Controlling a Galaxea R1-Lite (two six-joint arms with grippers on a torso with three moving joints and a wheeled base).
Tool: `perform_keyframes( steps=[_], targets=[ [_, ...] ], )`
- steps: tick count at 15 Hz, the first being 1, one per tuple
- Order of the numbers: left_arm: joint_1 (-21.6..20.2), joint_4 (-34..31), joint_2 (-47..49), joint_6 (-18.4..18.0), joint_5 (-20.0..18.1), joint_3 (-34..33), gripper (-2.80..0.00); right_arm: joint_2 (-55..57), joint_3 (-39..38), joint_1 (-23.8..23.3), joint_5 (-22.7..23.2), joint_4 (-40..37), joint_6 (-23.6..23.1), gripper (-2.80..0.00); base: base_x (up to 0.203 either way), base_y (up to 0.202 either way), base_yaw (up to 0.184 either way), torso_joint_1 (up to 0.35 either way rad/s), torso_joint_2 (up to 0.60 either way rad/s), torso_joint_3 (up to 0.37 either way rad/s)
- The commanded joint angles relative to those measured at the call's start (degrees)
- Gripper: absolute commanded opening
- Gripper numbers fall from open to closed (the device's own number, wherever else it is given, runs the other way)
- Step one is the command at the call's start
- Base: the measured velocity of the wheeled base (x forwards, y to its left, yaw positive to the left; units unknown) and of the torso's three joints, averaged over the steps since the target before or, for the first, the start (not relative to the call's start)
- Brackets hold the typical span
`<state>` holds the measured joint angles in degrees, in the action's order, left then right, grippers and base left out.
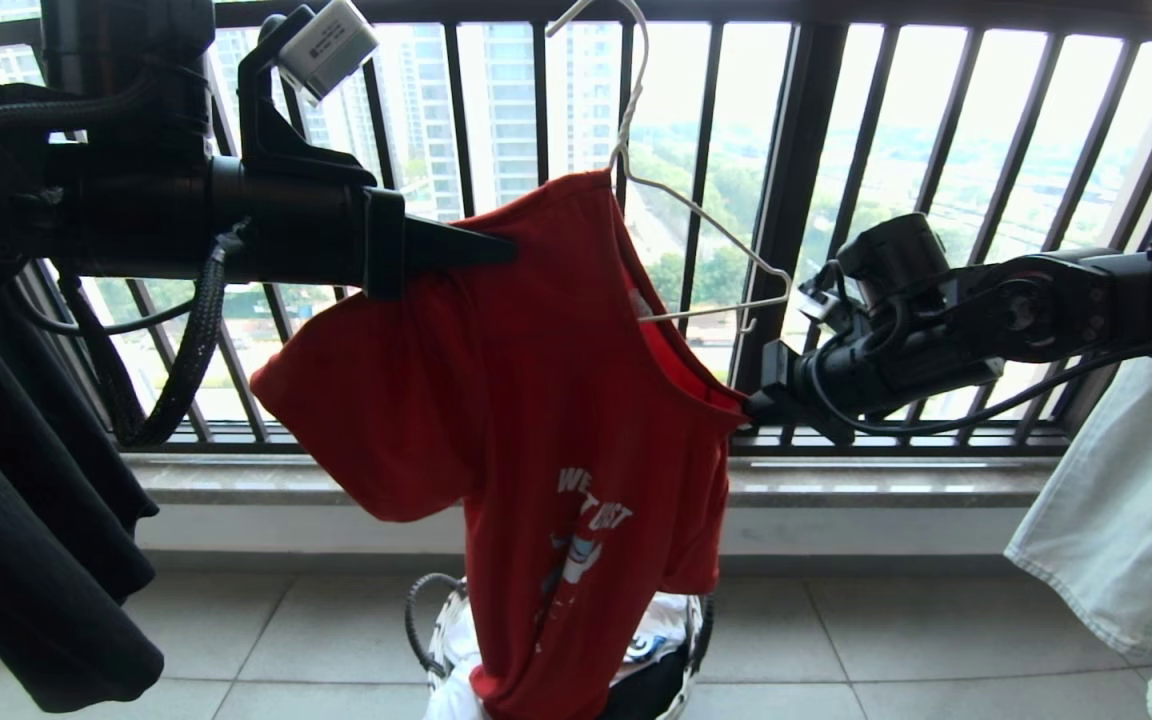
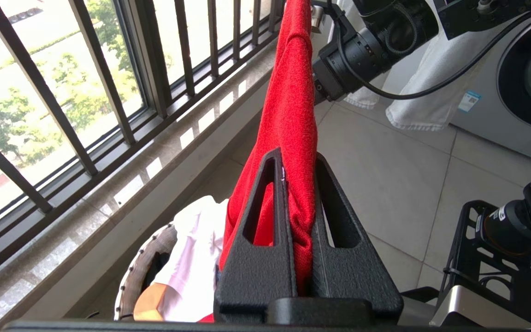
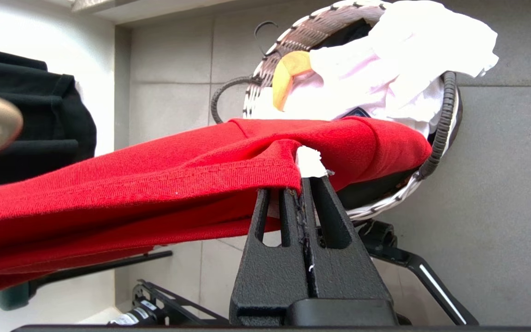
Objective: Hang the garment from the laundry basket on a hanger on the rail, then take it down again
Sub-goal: Hang the clothes on the clothes rack
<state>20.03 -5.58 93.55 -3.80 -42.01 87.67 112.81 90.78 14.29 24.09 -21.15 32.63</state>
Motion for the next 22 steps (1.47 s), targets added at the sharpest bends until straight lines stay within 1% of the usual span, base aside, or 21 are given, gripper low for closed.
perform_keyframes(
  steps=[1, 2, 5, 7, 10, 13, 15, 16, 18, 20, 22],
  targets=[
    [0.71, 0.05, -0.12, -0.06, -0.18, -0.48, -2.80, -0.36, 4.20, -2.22, 0.17, -4.55, 0.08, -2.80, 0.000, 0.000, 0.000, 0.000, 0.00, 0.000],
    [0.87, 0.05, -0.12, -0.06, -0.18, -0.57, -2.80, -0.26, 5.58, -3.06, 0.24, -6.12, 0.00, -2.80, 0.000, 0.000, 0.000, 0.000, 0.00, 0.000],
    [2.02, 0.05, -0.30, 0.10, -0.17, -0.92, -2.80, -0.20, 7.56, -5.49, 0.26, -6.68, -0.11, -2.80, 0.000, 0.000, 0.000, 0.000, 0.00, 0.000],
    [2.19, 0.03, -0.90, 0.64, -0.27, -1.00, -2.80, 0.77, 7.95, -5.92, 0.30, -6.71, -0.69, -2.80, 0.000, 0.000, 0.000, 0.000, 0.00, 0.000],
    [2.65, 0.05, -0.63, 0.18, -0.27, -1.72, -2.80, 1.62, 9.77, -7.87, 0.34, -7.30, -0.91, -2.80, 0.000, 0.000, 0.000, 0.000, 0.00, 0.000],
    [2.82, 0.05, 1.17, -0.13, -0.18, -1.20, -2.80, 1.38, 12.10, -9.69, 0.41, -9.93, -0.91, -2.80, 0.000, 0.000, 0.000, 0.000, 0.00, 0.000],
    [2.91, 0.15, 1.75, -0.33, -0.09, -1.10, -2.80, 0.99, 12.40, -10.16, 0.43, -10.16, -0.99, -2.80, 0.000, 0.000, 0.000, 0.000, 0.00, 0.000],
    [2.91, 0.79, 2.31, -0.95, 0.00, -1.17, -2.80, 0.81, 12.49, -10.27, 0.43, -10.45, -1.03, -2.80, 0.000, 0.000, 0.000, 0.000, 0.00, 0.000],
    [2.98, 2.86, 3.68, -1.54, 0.26, -1.53, -2.80, 0.51, 13.79, -10.44, 0.43, -13.37, -2.07, -2.80, 0.000, 0.000, 0.000, 0.000, 0.00, 0.000],
    [3.21, 3.22, 4.06, -2.15, 0.17, -1.80, -2.80, 0.22, 14.20, -10.55, 0.43, -13.74, -2.14, -2.80, 0.000, 0.000, 0.000, 0.000, 0.00, 0.000],
    [3.51, 3.05, 5.13, -4.22, 0.26, -1.96, -2.80, 0.13, 14.51, -10.86, 0.43, -13.83, -2.14, -2.80, 0.000, 0.000, 0.000, 0.000, 0.00, 0.000]
  ],
)
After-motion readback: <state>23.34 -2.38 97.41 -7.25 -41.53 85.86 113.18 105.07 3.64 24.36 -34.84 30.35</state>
